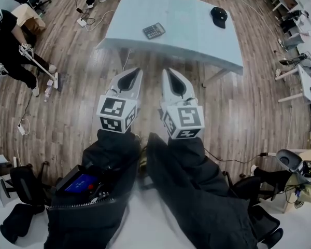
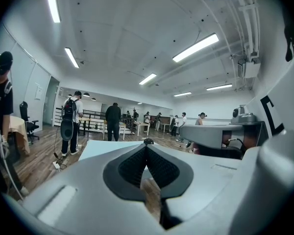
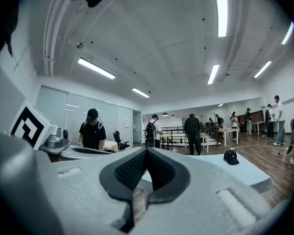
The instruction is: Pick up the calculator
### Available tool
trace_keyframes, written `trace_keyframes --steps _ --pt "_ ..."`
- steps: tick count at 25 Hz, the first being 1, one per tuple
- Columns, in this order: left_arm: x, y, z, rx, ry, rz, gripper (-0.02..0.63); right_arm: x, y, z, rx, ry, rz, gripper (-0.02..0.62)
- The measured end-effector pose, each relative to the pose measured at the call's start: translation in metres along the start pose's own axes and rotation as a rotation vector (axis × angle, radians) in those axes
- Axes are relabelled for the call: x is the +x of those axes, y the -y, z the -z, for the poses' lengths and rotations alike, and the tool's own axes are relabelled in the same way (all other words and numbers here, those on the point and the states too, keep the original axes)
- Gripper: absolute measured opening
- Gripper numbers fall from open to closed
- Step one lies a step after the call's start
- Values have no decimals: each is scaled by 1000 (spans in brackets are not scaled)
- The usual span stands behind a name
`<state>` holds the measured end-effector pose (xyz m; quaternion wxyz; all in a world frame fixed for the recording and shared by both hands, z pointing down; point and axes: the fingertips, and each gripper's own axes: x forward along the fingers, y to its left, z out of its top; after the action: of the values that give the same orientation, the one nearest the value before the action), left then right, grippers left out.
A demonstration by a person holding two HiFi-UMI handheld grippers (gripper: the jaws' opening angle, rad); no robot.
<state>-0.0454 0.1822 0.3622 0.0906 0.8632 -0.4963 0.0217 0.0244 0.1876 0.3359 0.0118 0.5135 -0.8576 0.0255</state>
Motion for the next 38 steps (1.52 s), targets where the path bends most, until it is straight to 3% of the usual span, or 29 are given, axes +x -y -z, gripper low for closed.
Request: trace_keyframes --steps 22,30,38 --pt "6 -39 15 -39 -22 -33 -6 27 -7 17 -58 13 -6 2" --pt "49 -68 26 -47 -58 -49 -6 78 18 35 -28 -13 -25 1" --pt "131 -128 -10 -8 -24 -116 -6 174 67 17 -11 41 -82 2"
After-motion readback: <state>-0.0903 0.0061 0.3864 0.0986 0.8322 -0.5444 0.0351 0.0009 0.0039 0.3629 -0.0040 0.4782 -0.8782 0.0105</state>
